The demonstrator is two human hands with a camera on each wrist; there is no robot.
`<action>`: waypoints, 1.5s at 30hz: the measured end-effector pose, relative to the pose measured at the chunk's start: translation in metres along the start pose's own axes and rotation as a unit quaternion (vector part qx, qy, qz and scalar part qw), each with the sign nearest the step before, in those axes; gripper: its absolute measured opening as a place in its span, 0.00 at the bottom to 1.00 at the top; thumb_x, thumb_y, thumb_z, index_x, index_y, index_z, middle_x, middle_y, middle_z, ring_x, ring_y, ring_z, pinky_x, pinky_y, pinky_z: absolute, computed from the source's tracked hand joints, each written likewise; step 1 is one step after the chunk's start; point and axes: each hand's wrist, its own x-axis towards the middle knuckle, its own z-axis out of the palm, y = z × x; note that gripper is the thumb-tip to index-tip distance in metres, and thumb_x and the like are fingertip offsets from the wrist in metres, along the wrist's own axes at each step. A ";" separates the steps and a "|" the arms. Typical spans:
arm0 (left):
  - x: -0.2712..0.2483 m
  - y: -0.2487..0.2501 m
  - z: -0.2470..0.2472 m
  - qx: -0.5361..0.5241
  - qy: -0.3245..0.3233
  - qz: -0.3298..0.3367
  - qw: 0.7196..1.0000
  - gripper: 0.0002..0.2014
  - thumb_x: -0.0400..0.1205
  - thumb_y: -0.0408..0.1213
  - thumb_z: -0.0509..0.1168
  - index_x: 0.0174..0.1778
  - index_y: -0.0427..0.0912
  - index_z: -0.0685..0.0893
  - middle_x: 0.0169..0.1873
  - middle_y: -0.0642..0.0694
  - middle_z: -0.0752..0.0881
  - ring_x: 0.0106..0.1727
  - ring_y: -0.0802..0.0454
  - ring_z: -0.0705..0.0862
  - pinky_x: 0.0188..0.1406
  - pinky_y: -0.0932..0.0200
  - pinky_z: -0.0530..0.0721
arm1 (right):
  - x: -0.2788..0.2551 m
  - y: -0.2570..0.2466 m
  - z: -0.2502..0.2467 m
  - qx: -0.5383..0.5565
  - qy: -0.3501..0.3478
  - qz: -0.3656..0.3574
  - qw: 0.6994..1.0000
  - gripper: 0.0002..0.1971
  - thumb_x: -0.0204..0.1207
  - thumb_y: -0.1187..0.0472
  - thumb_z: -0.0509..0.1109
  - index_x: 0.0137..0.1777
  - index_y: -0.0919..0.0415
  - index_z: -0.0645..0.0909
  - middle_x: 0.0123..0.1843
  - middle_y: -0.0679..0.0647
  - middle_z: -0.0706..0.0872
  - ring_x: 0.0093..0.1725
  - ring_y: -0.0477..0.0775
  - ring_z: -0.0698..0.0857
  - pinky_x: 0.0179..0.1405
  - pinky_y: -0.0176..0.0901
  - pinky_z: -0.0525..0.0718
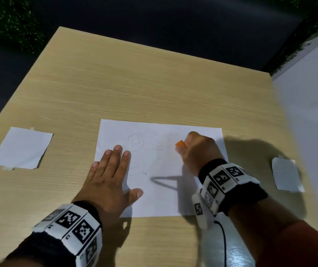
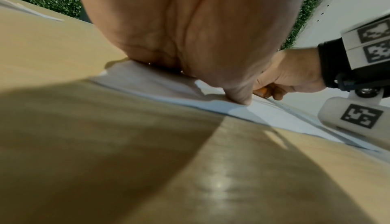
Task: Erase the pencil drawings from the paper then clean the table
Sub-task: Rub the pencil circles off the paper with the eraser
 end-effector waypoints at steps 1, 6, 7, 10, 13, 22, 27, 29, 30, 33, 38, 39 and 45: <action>0.000 -0.001 0.000 -0.004 0.001 0.001 1.000 0.51 0.51 0.79 0.14 0.68 0.56 0.15 0.71 0.57 0.16 0.71 0.57 0.15 0.73 0.54 0.25 | 0.000 0.003 -0.002 -0.002 0.016 -0.003 1.000 0.13 0.82 0.52 0.61 0.51 0.63 0.78 0.51 0.62 0.87 0.54 0.62 0.84 0.50 0.45 0.80; 0.001 -0.002 0.001 0.003 0.003 -0.002 1.000 0.50 0.51 0.78 0.13 0.68 0.57 0.14 0.70 0.58 0.15 0.69 0.59 0.14 0.74 0.54 0.25 | -0.044 -0.022 0.025 -0.005 -0.056 -0.183 0.982 0.10 0.81 0.54 0.62 0.48 0.62 0.78 0.46 0.60 0.84 0.46 0.62 0.83 0.44 0.47 0.81; 0.001 -0.001 0.001 0.004 0.005 -0.002 1.000 0.50 0.51 0.78 0.13 0.69 0.57 0.15 0.71 0.58 0.15 0.70 0.59 0.14 0.75 0.54 0.26 | -0.052 -0.022 0.030 0.025 -0.060 -0.203 0.977 0.10 0.81 0.55 0.63 0.46 0.62 0.78 0.44 0.60 0.84 0.44 0.63 0.82 0.42 0.48 0.81; 0.000 -0.001 0.001 -0.007 0.005 0.001 1.000 0.50 0.54 0.80 0.16 0.70 0.57 0.17 0.71 0.59 0.17 0.71 0.61 0.16 0.75 0.54 0.27 | -0.040 -0.003 0.026 0.017 -0.044 -0.114 0.992 0.11 0.82 0.54 0.61 0.49 0.62 0.79 0.48 0.60 0.85 0.50 0.62 0.83 0.43 0.43 0.77; -0.001 -0.001 0.001 -0.005 0.006 0.000 1.000 0.51 0.52 0.79 0.15 0.69 0.56 0.16 0.71 0.59 0.16 0.70 0.61 0.15 0.74 0.55 0.26 | -0.022 0.022 0.003 -0.006 0.013 0.026 1.000 0.13 0.81 0.50 0.60 0.49 0.59 0.79 0.48 0.58 0.87 0.53 0.61 0.85 0.46 0.43 0.78; 0.000 -0.002 0.001 -0.004 0.003 -0.001 1.000 0.51 0.53 0.80 0.16 0.71 0.57 0.17 0.71 0.60 0.16 0.70 0.61 0.14 0.75 0.54 0.26 | -0.057 -0.005 0.038 0.071 -0.021 -0.189 0.979 0.10 0.79 0.55 0.68 0.43 0.63 0.80 0.41 0.60 0.86 0.43 0.62 0.85 0.44 0.51 0.85; 0.000 -0.002 0.002 -0.005 0.005 -0.002 1.000 0.51 0.52 0.80 0.16 0.69 0.58 0.16 0.70 0.59 0.15 0.70 0.61 0.14 0.74 0.55 0.25 | -0.030 0.032 0.006 -0.015 0.051 -0.008 0.999 0.12 0.81 0.50 0.62 0.47 0.58 0.80 0.45 0.54 0.86 0.45 0.56 0.83 0.41 0.40 0.74; 0.001 -0.001 0.002 -0.002 0.005 -0.001 1.000 0.50 0.52 0.79 0.15 0.68 0.58 0.15 0.70 0.59 0.15 0.69 0.60 0.14 0.73 0.55 0.25 | -0.039 0.021 0.008 0.006 0.043 -0.039 0.998 0.12 0.81 0.50 0.62 0.47 0.58 0.80 0.43 0.53 0.85 0.46 0.56 0.85 0.40 0.40 0.76; 0.001 -0.002 0.002 0.001 0.005 -0.003 1.000 0.50 0.52 0.79 0.15 0.68 0.58 0.14 0.70 0.59 0.14 0.69 0.60 0.14 0.73 0.55 0.24 | -0.046 0.012 0.014 0.027 0.015 -0.074 0.997 0.11 0.81 0.50 0.64 0.46 0.58 0.80 0.42 0.52 0.86 0.45 0.54 0.85 0.40 0.40 0.79; 0.000 -0.001 0.001 0.002 0.004 -0.002 1.000 0.49 0.52 0.79 0.15 0.67 0.58 0.14 0.69 0.59 0.14 0.69 0.60 0.14 0.73 0.55 0.24 | -0.065 -0.004 0.033 0.041 -0.040 -0.171 0.984 0.11 0.79 0.50 0.67 0.41 0.55 0.75 0.37 0.47 0.81 0.38 0.50 0.79 0.32 0.32 0.73; 0.001 -0.002 0.001 0.003 0.003 -0.001 1.000 0.49 0.51 0.79 0.15 0.66 0.59 0.13 0.69 0.59 0.14 0.68 0.60 0.13 0.73 0.55 0.24 | -0.040 0.035 0.009 0.011 0.011 -0.002 1.000 0.10 0.80 0.48 0.65 0.45 0.54 0.80 0.38 0.47 0.83 0.44 0.54 0.84 0.37 0.36 0.74; 0.001 -0.002 0.002 0.003 0.004 -0.001 1.000 0.49 0.51 0.79 0.15 0.66 0.59 0.13 0.69 0.59 0.14 0.68 0.60 0.13 0.73 0.55 0.24 | -0.036 0.039 0.006 -0.001 0.028 0.012 1.000 0.11 0.80 0.48 0.64 0.48 0.55 0.81 0.42 0.50 0.86 0.47 0.55 0.85 0.40 0.37 0.75; 0.001 -0.003 0.003 -0.004 0.015 0.006 1.000 0.52 0.51 0.80 0.16 0.69 0.57 0.16 0.71 0.58 0.16 0.70 0.59 0.15 0.73 0.55 0.25 | -0.077 -0.006 0.033 0.036 -0.021 -0.195 0.980 0.11 0.80 0.55 0.67 0.37 0.57 0.78 0.39 0.51 0.84 0.41 0.54 0.82 0.41 0.36 0.72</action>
